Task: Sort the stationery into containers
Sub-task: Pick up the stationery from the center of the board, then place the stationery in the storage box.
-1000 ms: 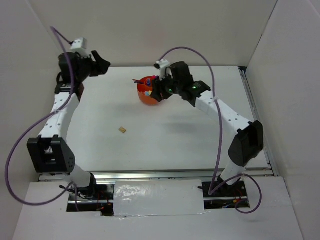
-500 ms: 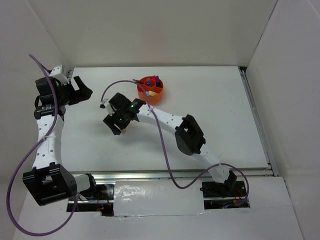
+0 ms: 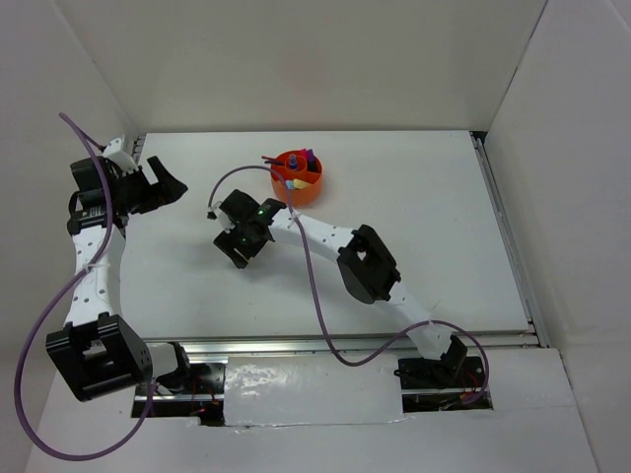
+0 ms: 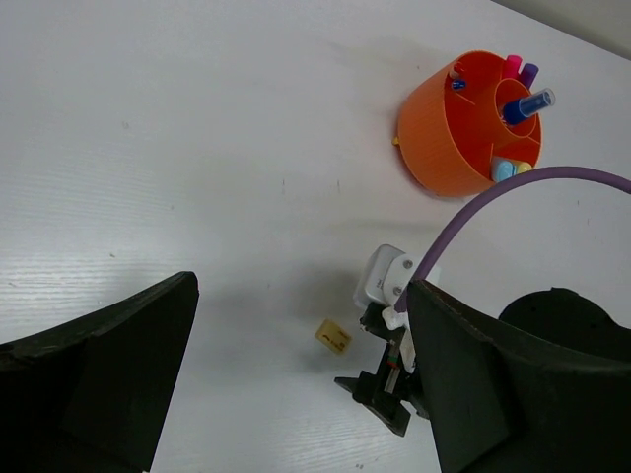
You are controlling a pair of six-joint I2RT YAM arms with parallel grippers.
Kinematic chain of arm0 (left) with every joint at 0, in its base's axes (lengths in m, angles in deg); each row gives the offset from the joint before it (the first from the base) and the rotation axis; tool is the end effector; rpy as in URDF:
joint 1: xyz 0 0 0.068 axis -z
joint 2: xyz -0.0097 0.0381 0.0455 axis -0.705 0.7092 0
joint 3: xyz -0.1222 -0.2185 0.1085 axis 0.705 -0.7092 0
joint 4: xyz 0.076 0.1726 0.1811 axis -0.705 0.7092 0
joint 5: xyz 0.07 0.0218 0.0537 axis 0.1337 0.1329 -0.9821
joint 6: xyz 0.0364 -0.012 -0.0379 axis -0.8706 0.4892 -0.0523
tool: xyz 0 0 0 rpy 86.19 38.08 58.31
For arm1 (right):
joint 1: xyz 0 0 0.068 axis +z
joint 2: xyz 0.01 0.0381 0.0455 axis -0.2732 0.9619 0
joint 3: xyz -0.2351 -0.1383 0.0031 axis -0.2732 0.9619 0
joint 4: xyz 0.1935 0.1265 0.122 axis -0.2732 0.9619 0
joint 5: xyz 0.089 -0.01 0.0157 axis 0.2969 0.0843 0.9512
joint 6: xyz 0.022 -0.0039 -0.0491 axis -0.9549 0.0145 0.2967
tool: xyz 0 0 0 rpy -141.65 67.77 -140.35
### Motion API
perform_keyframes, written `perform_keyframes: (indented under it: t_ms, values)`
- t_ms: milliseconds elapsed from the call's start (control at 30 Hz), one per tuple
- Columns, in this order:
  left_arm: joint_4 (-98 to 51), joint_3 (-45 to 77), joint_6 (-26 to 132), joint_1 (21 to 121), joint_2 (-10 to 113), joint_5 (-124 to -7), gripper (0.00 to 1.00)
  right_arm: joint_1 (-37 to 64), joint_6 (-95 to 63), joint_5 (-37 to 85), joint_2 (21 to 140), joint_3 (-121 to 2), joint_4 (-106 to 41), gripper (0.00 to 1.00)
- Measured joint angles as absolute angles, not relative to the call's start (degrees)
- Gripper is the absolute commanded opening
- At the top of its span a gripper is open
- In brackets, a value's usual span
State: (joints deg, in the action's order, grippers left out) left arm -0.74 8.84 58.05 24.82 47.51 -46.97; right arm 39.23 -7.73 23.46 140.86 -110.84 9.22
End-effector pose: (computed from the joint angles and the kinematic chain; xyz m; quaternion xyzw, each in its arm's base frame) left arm 0.2703 0.0813 0.3479 -0.1455 0.8256 -0.1835 0.5133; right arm 0.3041 0.4439 0.1810 -0.4693 0.8346 0.1832 0.2229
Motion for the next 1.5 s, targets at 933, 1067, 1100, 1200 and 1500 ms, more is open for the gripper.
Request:
perform_keyframes:
  t_ms: [933,1067,1100,1200,1500]
  values:
    - [-0.28,8.86,61.31,24.60,52.15,-43.76,0.99,39.41,-5.78,18.17,144.11,-112.65,5.90,0.06]
    - [-0.59,8.84,61.57,24.60,52.15,-43.48,0.99,38.18,-5.17,18.54,141.99,-109.59,5.02,0.03]
    - [-0.87,8.84,61.77,24.60,52.15,-43.39,0.99,37.44,-4.99,18.61,141.38,-109.24,5.04,0.03]
    - [-2.03,8.07,62.60,24.60,52.04,-43.13,0.99,33.79,-4.36,19.20,139.17,-109.24,4.19,0.03]
    - [-2.34,6.10,63.26,24.60,52.06,-43.00,0.99,23.17,-0.88,15.35,131.13,-112.09,-3.13,0.05]
